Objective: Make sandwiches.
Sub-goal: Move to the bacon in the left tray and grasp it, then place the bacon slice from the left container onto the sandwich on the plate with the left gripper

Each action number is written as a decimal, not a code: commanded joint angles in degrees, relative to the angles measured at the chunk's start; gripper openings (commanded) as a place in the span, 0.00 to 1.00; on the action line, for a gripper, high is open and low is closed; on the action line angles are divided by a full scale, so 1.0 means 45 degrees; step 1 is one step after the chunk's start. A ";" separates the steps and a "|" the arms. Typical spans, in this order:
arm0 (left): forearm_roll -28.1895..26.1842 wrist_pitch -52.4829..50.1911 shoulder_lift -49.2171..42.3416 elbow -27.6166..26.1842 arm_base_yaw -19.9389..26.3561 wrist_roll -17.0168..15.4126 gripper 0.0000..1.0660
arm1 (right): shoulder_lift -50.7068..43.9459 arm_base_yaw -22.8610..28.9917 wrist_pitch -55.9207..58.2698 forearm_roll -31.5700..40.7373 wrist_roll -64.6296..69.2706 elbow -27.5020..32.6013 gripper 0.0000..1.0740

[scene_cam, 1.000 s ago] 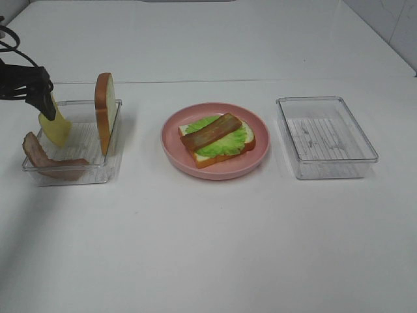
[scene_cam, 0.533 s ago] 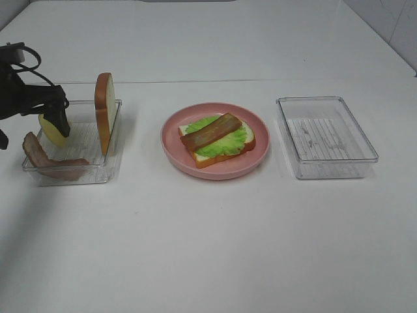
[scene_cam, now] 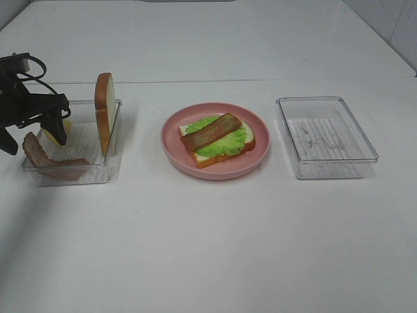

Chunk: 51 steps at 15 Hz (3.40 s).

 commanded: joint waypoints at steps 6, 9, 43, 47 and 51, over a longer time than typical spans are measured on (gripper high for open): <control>-0.0089 0.0267 0.0013 -0.0013 0.0076 0.0013 0.29 | -0.0395 -0.0051 -0.0140 -0.0013 -0.0076 0.0038 0.92; 0.0000 0.0369 0.0013 -0.0013 0.0076 0.0013 0.07 | -0.0395 -0.0051 -0.0140 -0.0013 -0.0076 0.0038 0.92; -0.2165 0.3196 -0.0038 -0.9957 -0.5195 -0.0229 0.00 | -0.0395 -0.0051 -0.0140 0.0000 -0.0089 0.0038 0.92; -0.4405 0.1923 0.1388 -0.9957 -0.5857 0.0038 0.00 | -0.0395 -0.0051 -0.0140 0.0000 -0.0089 0.0038 0.92; -0.7448 0.0675 0.3069 -0.9957 -0.6175 0.1553 0.00 | -0.0395 -0.0051 -0.0140 0.0000 -0.0089 0.0038 0.92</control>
